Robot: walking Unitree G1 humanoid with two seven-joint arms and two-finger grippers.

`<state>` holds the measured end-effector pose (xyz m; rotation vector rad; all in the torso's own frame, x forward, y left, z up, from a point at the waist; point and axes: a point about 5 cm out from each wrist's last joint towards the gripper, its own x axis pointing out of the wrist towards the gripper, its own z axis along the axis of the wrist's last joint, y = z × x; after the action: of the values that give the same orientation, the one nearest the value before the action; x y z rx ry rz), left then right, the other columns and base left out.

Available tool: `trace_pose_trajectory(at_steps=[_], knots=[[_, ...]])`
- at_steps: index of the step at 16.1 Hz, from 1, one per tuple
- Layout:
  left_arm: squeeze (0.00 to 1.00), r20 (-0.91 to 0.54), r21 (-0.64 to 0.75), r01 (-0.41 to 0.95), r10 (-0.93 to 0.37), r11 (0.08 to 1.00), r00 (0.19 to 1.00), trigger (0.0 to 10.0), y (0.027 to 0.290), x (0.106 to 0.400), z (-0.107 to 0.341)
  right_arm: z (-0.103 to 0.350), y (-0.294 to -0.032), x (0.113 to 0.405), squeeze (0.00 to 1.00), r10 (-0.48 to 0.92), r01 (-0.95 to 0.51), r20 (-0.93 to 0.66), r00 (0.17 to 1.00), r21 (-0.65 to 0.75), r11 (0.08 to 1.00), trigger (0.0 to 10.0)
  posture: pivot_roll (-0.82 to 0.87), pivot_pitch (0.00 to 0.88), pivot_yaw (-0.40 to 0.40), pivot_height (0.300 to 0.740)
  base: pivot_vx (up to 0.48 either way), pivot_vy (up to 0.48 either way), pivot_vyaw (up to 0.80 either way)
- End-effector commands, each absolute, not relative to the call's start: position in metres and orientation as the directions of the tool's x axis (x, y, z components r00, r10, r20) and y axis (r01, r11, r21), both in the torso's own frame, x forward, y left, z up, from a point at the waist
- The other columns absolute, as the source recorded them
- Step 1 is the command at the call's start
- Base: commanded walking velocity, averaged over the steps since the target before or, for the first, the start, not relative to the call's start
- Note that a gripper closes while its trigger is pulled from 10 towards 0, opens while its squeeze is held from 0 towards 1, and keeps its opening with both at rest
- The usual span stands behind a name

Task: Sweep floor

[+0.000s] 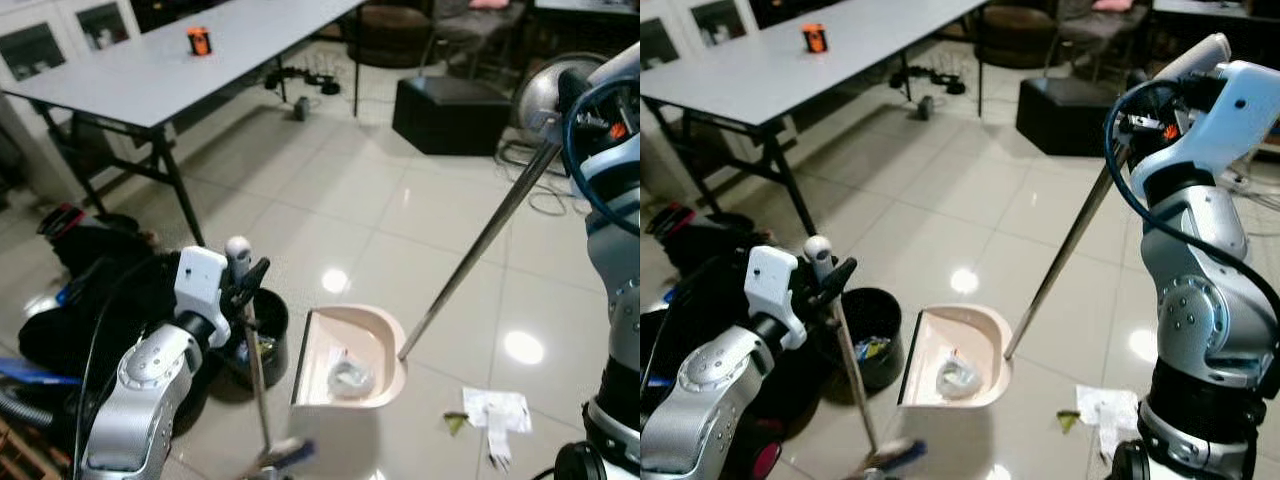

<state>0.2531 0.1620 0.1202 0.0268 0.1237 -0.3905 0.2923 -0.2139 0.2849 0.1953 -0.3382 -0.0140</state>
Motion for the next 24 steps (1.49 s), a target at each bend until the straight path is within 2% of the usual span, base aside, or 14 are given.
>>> trace_pose_trajectory(at_steps=[1, 4, 8, 18, 21, 23, 24], knots=[[0.00, -0.077, 0.035, 0.380, -0.376, 0.924, 0.923, 10.0, 0.161, 0.256, 0.132, 0.297, -0.211, 0.292, 0.00, -0.034, -0.043, 0.368, 0.929, 0.198, 0.979, 10.0, -0.09, 0.000, 0.071, 0.740, 0.266, 0.000, 0.00], [0.00, -0.081, 0.033, 0.362, -0.359, 0.932, 0.930, 10.0, 0.163, 0.257, 0.132, 0.299, -0.208, 0.297, 0.00, -0.015, -0.056, 0.360, 0.933, 0.186, 0.981, 10.0, -0.08, 0.000, 0.063, 0.740, 0.335, 0.000, 0.15], [0.00, -0.093, 0.027, 0.321, -0.317, 0.947, 0.944, 10.0, 0.169, 0.253, 0.130, 0.298, -0.201, 0.302, 0.00, 0.016, -0.082, 0.348, 0.937, 0.177, 0.981, 10.0, -0.07, 0.000, 0.053, 0.740, 0.374, 0.000, 0.80], [0.00, -0.109, 0.027, 0.322, -0.318, 0.946, 0.942, 10.0, 0.169, 0.247, 0.128, 0.297, -0.194, 0.304, 0.00, 0.060, -0.135, 0.352, 0.934, 0.191, 0.972, 10.0, -0.05, 0.000, 0.049, 0.740, 0.376, 0.000, 0.00], [0.00, -0.118, 0.028, 0.324, -0.319, 0.946, 0.940, 10.0, 0.170, 0.243, 0.127, 0.296, -0.193, 0.306, 0.00, 0.059, -0.140, 0.350, 0.935, 0.213, 0.967, 10.0, -0.04, 0.000, 0.048, 0.740, 0.376, 0.000, 0.80], [0.00, -0.146, 0.000, 0.347, -0.343, 0.938, 0.928, 10.0, 0.170, 0.237, 0.124, 0.296, -0.191, 0.306, 0.00, 0.067, -0.161, 0.362, 0.930, 0.237, 0.958, 10.0, -0.04, 0.000, 0.048, 0.740, 0.169, 0.000, 0.40], [0.00, -0.221, 0.017, 0.384, -0.371, 0.923, 0.902, 10.0, 0.170, 0.230, 0.112, 0.296, -0.190, 0.305, 0.00, 0.067, -0.166, 0.364, 0.929, 0.248, 0.955, 10.0, -0.04, 0.000, 0.049, 0.740, 0.000, 0.000, 0.00]])
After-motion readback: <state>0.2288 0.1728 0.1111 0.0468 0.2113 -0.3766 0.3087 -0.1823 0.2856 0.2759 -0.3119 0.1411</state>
